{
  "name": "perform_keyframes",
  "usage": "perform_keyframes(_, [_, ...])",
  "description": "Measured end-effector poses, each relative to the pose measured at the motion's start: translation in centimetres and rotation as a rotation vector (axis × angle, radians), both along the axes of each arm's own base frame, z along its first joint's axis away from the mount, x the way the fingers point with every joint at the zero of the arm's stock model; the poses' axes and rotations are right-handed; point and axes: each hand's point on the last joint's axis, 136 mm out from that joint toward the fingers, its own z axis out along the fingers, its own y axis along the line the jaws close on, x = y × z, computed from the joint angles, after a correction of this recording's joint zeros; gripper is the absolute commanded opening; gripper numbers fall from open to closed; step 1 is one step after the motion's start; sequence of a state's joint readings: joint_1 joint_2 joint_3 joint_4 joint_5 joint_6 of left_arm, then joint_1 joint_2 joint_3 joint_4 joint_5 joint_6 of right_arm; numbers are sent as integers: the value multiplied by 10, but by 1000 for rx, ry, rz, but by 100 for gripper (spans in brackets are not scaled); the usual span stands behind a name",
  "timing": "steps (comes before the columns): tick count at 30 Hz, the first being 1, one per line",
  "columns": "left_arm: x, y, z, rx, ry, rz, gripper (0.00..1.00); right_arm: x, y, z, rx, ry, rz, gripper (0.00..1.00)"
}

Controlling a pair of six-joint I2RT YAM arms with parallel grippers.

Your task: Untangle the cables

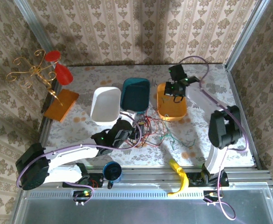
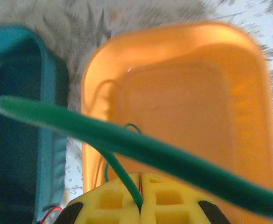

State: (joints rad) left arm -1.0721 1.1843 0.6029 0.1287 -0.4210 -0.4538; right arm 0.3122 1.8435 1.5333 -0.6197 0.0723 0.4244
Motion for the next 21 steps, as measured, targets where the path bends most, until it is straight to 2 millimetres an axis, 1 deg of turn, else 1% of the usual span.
perform_keyframes(2, [0, 2, -1, 8, 2, 4, 76, -1, 11, -18, -39, 58, 50, 0])
perform_keyframes(4, [-1, 4, -3, 17, 5, 6, 76, -7, 16, -41, -73, 131, 87, 0])
perform_keyframes(7, [-1, 5, -4, 25, 10, 6, 76, -19, 11, -75, -107, 246, 109, 0])
perform_keyframes(10, [-1, 5, -5, 26, 10, 6, 76, -30, 7, -102, -110, 339, 112, 0])
perform_keyframes(11, [-1, 5, -5, 27, 11, 5, 76, -31, 6, -107, -102, 356, 111, 0])
perform_keyframes(13, [-2, 5, -7, 33, 14, 5, 76, -33, 4, -111, -73, 374, 102, 0])
perform_keyframes(14, [-2, 5, -8, 36, 17, 4, 77, -33, 3, -111, -60, 377, 96, 3])
perform_keyframes(15, [-2, 5, -10, 41, 20, 2, 76, -33, 1, -111, -42, 377, 87, 12])
perform_keyframes(16, [-2, 4, -11, 44, 22, 2, 76, -33, 0, -110, -25, 375, 77, 25])
perform_keyframes(17, [-2, 4, -12, 46, 23, 2, 77, -33, -1, -108, -13, 371, 74, 35])
perform_keyframes(19, [-2, 4, -13, 51, 25, 2, 77, -35, -4, -100, 10, 352, 60, 45])
perform_keyframes(21, [-1, 4, -14, 53, 27, 2, 77, -36, -6, -82, 34, 311, 52, 50])
